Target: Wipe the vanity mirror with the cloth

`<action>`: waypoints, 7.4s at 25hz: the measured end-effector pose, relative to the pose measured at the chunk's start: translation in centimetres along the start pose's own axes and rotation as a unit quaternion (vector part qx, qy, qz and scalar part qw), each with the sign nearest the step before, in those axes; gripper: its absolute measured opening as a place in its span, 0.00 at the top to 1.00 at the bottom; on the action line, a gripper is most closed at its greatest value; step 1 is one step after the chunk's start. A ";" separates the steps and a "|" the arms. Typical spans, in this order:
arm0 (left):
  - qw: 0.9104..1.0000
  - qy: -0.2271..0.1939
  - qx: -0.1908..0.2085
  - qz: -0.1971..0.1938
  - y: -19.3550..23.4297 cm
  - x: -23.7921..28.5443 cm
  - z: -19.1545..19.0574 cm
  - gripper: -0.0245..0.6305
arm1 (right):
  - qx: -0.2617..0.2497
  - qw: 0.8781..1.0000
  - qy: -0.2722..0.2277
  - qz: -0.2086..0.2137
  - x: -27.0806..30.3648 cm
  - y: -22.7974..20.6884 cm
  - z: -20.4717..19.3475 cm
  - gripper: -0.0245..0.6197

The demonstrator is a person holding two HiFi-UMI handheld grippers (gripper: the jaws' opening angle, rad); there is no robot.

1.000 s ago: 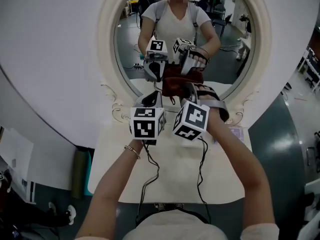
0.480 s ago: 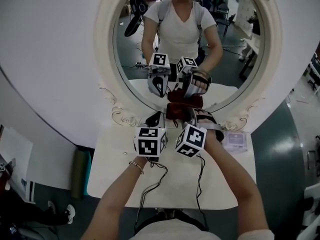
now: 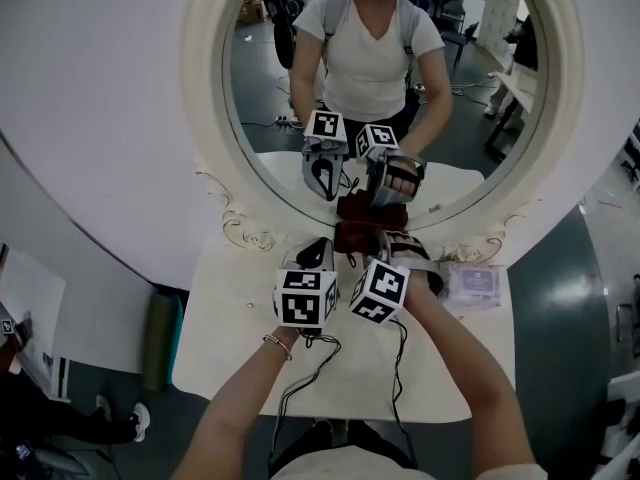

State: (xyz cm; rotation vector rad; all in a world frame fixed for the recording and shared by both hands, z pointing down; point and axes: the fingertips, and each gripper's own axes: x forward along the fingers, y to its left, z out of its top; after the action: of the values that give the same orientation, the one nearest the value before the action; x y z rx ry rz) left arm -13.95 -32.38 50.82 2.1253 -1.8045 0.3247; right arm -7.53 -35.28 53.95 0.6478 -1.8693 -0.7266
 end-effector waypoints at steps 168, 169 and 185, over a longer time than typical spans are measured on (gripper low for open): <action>0.993 -0.065 -0.068 -0.065 -4.3 -12.4 -4.5 0.96 | 0.585 0.772 -0.228 -0.092 -16.2 3.2 -5.8 0.87; 0.993 -0.072 -0.065 -0.067 -4.4 -12.7 -4.6 0.96 | 0.584 0.772 -0.228 -0.102 -16.8 3.5 -5.9 0.87; 0.995 -0.083 -0.056 -0.028 -5.2 -14.0 -4.6 0.96 | 0.583 0.768 -0.241 -0.113 -19.7 4.0 -7.0 0.87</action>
State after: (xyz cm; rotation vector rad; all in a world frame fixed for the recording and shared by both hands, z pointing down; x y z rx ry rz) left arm -11.05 -17.10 49.16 2.1746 -1.8004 0.0324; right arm 5.74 -20.01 47.39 1.5932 -2.6806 0.3090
